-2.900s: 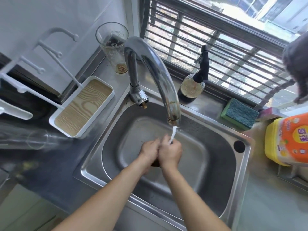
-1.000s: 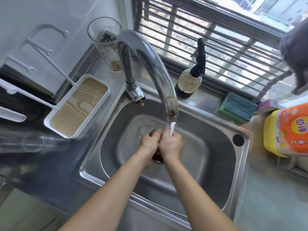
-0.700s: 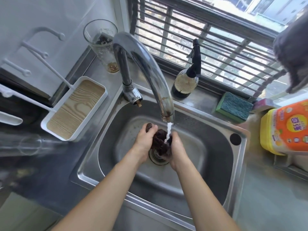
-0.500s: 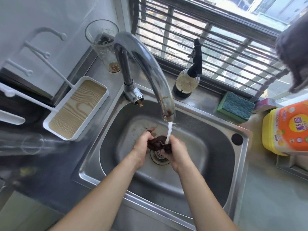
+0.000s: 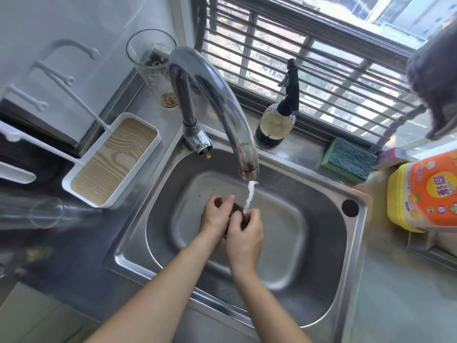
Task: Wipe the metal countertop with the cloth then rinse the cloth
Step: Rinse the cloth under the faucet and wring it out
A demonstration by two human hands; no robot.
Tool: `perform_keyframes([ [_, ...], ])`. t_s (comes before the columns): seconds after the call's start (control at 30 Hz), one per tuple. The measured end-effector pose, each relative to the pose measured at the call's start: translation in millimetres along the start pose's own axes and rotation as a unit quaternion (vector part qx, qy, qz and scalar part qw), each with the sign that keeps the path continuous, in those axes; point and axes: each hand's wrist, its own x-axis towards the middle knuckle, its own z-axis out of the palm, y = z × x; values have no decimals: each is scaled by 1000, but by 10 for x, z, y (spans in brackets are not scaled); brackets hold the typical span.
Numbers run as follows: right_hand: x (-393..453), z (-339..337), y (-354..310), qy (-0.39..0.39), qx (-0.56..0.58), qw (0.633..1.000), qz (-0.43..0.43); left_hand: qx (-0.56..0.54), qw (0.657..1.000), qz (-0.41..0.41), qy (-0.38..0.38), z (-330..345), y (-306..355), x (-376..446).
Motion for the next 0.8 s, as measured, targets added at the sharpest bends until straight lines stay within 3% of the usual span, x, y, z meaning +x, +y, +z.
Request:
perform_keyframes([
  [0.1,527,-121,-173,-24,50,984,167,-16,992,16,-121,105,-68,-200],
  [0.13,581,-140,-211,-43,44,983,170,-23,991,-10,-128,104,-63,-219],
  [0.27,18,-50,-282,-7,9,1000,-17,-71,987,-142,-22,26,165,-47],
  [0.33,-135,-66,-232,3,6,998,-67,-107,982,-152,-33,-2,257,-54],
  [0.5,538,-194,-221,-36,-11,990,132,-26,986,-54,-155,47,192,-299],
  [0.57,499,-168,-235,-39,-22,995,84,-10,987,-48,-155,26,220,-267],
  [0.7,44,-40,-154,-17,-54,992,-116,-97,987,-105,-76,-65,233,-176],
  [0.8,245,-80,-94,-32,-85,992,-87,-78,987,-91,-105,-31,174,-231],
])
